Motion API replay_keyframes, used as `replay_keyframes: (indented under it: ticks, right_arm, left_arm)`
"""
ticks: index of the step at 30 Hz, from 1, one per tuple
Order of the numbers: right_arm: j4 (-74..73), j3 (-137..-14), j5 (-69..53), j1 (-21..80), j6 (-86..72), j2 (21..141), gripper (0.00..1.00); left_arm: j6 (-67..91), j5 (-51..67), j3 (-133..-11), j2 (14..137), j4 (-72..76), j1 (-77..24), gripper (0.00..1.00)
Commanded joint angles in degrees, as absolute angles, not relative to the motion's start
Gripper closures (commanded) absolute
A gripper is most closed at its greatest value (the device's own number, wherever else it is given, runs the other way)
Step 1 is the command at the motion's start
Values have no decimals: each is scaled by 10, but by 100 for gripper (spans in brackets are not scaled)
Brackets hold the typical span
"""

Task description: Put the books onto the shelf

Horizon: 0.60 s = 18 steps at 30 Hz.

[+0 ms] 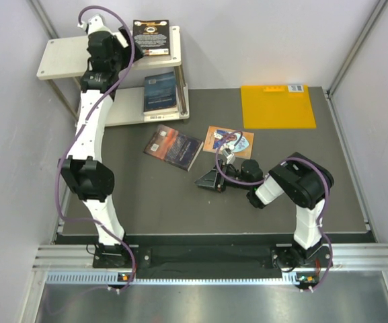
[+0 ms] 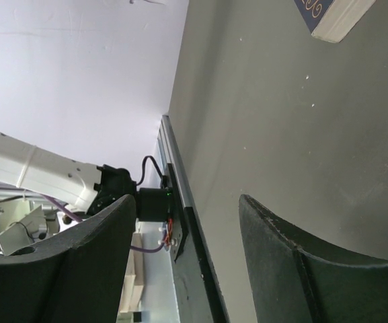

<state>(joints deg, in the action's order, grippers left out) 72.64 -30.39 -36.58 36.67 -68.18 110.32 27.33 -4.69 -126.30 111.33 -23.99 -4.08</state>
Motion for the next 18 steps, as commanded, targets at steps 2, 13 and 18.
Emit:
replay_keyframes:
  ticks: [2, 13, 18]
  right_arm:
    - [802, -298, -374, 364, -681, 1108, 37]
    - [662, -308, -358, 358, -603, 1007, 37]
    - [485, -356, -320, 358, -504, 927, 36]
  left_arm:
    - [240, -88, -1195, 1016, -174, -42, 1]
    - [273, 38, -766, 685, -53, -43, 1]
    - [310, 79, -623, 603, -101, -45, 1]
